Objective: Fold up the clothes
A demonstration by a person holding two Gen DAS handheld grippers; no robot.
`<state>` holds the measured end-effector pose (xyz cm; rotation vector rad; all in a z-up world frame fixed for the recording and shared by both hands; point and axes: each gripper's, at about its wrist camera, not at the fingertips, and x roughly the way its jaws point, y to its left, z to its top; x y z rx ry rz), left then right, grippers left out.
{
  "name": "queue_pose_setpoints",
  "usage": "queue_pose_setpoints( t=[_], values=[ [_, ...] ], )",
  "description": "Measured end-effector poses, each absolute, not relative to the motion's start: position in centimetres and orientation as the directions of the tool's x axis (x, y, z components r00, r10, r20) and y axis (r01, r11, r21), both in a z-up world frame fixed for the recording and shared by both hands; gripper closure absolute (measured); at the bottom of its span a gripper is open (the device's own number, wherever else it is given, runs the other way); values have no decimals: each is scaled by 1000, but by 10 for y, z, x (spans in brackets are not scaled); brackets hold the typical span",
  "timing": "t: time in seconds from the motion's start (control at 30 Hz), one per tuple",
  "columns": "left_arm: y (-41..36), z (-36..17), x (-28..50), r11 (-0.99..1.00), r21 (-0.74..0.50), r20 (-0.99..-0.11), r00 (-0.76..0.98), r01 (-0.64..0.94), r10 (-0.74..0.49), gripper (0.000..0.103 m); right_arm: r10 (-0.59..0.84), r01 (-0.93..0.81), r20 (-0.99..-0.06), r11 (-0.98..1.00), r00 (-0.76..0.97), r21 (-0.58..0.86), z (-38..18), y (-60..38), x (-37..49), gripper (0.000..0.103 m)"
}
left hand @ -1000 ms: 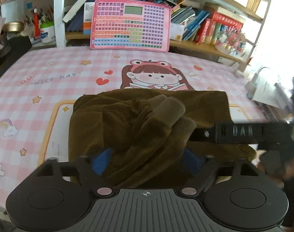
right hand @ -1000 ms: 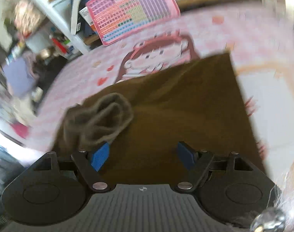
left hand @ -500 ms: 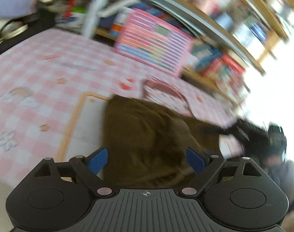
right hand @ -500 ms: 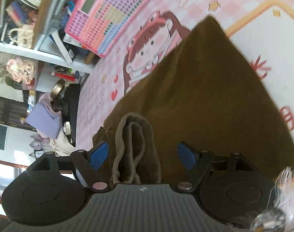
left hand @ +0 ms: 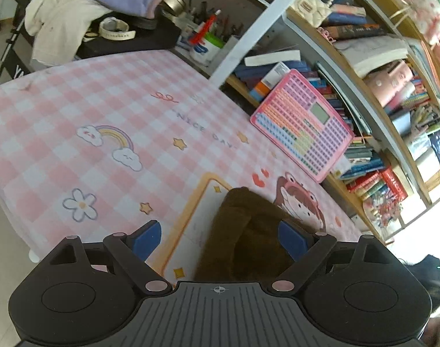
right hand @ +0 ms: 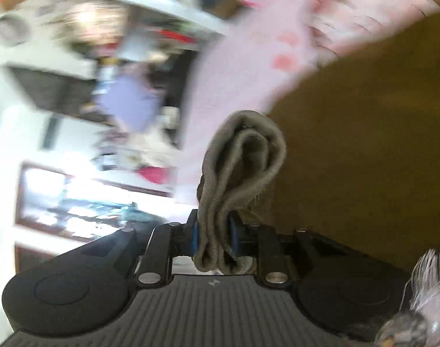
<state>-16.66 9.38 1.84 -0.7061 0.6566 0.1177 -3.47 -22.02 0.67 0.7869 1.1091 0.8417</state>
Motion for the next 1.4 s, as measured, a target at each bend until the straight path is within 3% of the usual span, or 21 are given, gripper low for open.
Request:
queue_pose_setpoints(
  t=[0.07,0.13,0.17,0.2,0.3,0.5,0.53,0.57,0.63,0.77,0.9,1.07,1.23,1.4],
  values=[
    [97,17,-167,759,-568,-597,794,-318,-114,13,793,-155,-526,587,308,794,2,-227,-31,84],
    [98,14,-167,753,-575,-599,791,-320,-121,13,668,10,-669,705,325,709,-28,-241,-20,84],
    [98,12,-167,752,-576,-602,788,-320,-126,13,649,71,-690,710,319,701,-40,-248,-18,82],
    [98,11,-166,751,-577,-606,785,-320,-131,13,669,105,-672,680,317,726,-48,-254,-18,82],
    [98,8,-163,752,-579,-613,777,-316,-145,13,702,124,-647,644,297,755,-49,-259,-21,66],
    [95,7,-153,761,-583,-607,775,-284,-175,13,700,110,-650,651,295,751,-43,-267,-30,63],
    [95,6,-151,762,-584,-608,773,-281,-181,13,705,114,-646,645,293,755,-44,-267,-34,65],
    [93,5,-149,761,-586,-610,770,-278,-188,13,716,118,-635,632,290,766,-44,-267,-36,74],
    [91,4,-144,762,-588,-615,762,-272,-203,13,781,116,-563,554,272,824,-41,-266,-38,82],
    [88,6,-139,771,-587,-609,762,-245,-221,13,882,148,-394,367,259,918,-38,-272,-44,84],
    [88,5,-137,767,-594,-608,760,-244,-230,13,762,261,-586,527,275,809,-65,-286,-43,83],
    [90,0,-134,761,-601,-614,750,-244,-245,13,743,197,-603,571,291,797,-56,-286,-48,69],
    [89,-13,-118,743,-629,-621,723,-230,-302,13,691,108,-647,652,323,751,-36,-290,-58,69],
    [88,-32,-92,707,-668,-636,670,-230,-383,13,626,26,-698,737,348,675,-27,-274,-63,77]
  ],
)
